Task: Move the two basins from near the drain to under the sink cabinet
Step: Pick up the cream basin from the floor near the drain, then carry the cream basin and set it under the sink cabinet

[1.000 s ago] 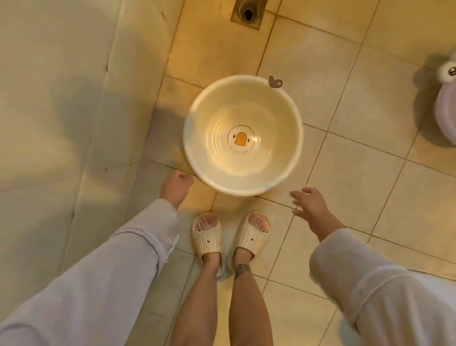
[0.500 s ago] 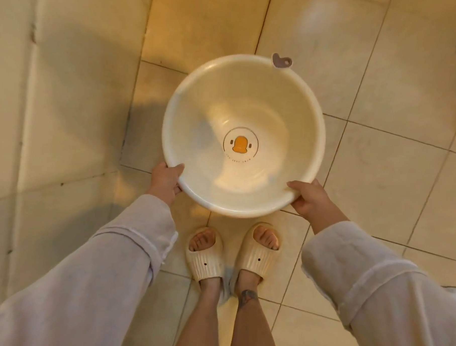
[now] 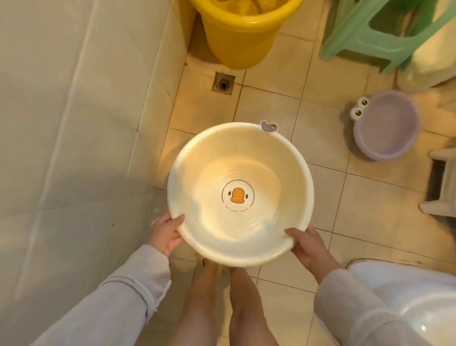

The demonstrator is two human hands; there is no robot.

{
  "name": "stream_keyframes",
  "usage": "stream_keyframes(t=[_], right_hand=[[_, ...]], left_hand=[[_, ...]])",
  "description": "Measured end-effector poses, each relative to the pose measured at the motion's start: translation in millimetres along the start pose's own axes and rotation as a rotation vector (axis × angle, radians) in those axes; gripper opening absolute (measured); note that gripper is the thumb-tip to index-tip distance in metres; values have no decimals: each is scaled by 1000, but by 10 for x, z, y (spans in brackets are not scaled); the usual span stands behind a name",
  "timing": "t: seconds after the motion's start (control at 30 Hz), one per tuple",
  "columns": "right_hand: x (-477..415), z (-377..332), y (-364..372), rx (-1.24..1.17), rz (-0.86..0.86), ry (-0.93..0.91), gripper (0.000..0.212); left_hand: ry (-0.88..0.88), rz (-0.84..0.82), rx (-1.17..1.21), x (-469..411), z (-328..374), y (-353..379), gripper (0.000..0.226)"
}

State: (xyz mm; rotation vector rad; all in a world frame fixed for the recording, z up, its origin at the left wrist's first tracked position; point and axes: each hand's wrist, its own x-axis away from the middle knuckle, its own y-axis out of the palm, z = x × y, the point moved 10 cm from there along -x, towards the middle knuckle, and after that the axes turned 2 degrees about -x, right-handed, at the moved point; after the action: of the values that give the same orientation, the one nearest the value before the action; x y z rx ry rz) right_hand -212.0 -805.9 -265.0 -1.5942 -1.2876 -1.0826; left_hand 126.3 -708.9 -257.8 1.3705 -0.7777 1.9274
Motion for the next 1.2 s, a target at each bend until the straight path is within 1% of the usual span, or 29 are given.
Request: stream_keyframes(t=[0.13, 0.33, 0.47, 0.63, 0.73, 0.9, 1.0, 1.1, 1.2], right_hand=[[706, -49, -234, -44, -5, -34, 40], [1366, -62, -390, -123, -37, -83, 42], [1649, -145, -515, -146, -37, -137, 36], [1861, -154, -742, -207, 2, -209, 31], [1954, 7, -897, -298, 48, -207, 29], [2141, 437, -972, -508, 138, -192, 32], [2269, 742, -891, -669, 195, -186, 31], [2377, 1103, -765, -809, 258, -165, 30], [2486, 1453, -666, -952, 332, -160, 37]], left_hand=[[24, -90, -65, 685, 90, -67, 38], [56, -107, -138, 1365, 273, -113, 39], [96, -147, -164, 1693, 348, -25, 40], [108, -187, -195, 1834, 398, 169, 45], [120, -243, -262, 1869, 479, 348, 48], [129, -313, -444, 1885, 657, 592, 49], [136, -351, -588, 1872, 786, 712, 48], [140, -394, -734, 1920, 862, 844, 42], [145, -445, -884, 1945, 860, 1021, 40]])
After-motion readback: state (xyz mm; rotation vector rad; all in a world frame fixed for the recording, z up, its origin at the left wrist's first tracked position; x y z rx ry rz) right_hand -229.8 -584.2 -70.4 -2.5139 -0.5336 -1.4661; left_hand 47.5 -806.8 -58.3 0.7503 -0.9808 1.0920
